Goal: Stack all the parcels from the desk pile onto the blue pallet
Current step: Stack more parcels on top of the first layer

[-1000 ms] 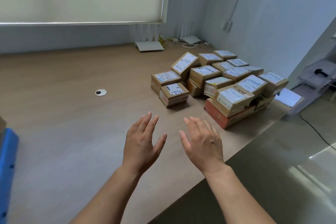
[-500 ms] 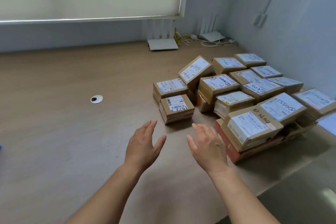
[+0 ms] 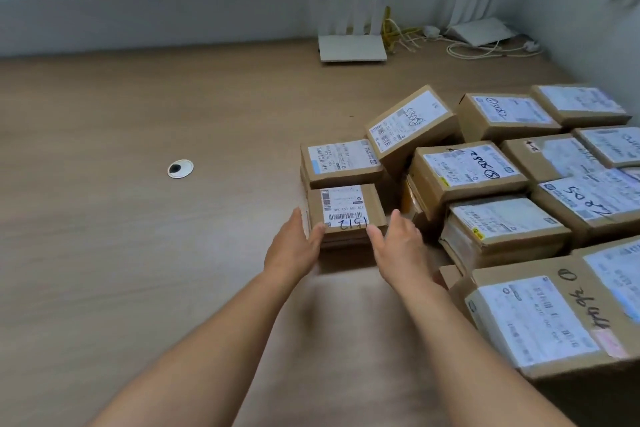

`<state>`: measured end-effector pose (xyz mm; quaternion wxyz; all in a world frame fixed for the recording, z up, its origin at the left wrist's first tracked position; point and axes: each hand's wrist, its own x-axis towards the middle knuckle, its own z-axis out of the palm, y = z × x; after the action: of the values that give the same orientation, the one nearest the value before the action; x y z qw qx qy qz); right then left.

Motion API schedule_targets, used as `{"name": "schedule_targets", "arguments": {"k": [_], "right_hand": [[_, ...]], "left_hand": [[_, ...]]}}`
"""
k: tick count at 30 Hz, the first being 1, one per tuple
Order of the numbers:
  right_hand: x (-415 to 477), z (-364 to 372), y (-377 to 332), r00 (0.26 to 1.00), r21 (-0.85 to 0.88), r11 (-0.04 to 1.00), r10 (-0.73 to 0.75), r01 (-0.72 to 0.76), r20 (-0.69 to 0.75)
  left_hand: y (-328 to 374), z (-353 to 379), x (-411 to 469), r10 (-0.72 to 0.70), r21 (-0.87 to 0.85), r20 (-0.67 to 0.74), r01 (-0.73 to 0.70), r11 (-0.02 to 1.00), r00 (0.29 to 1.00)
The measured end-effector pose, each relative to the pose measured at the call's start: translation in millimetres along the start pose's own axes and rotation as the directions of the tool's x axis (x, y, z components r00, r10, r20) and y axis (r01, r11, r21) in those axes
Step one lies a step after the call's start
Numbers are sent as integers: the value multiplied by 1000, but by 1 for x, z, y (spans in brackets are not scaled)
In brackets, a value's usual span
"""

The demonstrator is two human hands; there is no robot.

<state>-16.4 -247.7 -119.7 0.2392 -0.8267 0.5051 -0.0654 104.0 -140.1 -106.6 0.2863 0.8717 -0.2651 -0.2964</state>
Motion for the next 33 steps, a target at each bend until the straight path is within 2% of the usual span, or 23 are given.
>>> {"name": "schedule_targets", "arguments": {"k": [4,7,10,17,24,33], "right_hand": [[15,9,3,990,200,975,71,-95,124],[12,15,5,986,360,924,86,-133,142],[7,17,7,983,433,886,109,-164,148],[-9,16,5,985,390,916,24,-90,171],[-41,6,-19,987,352,933,-120,76,103],[-115,8,-64,962,351,903,-273,247,26]], "left_hand": [[-5,10,14,-95,-175,40,100,979,995],[-4,12,14,-56,-228,38,63,972,998],[-3,12,10,-14,-269,32,22,963,999],[-5,6,-11,12,-314,16,-6,950,1000],[-18,-22,-55,43,-348,-81,-69,935,996],[-58,-71,-128,48,-358,-194,-117,926,980]]}}
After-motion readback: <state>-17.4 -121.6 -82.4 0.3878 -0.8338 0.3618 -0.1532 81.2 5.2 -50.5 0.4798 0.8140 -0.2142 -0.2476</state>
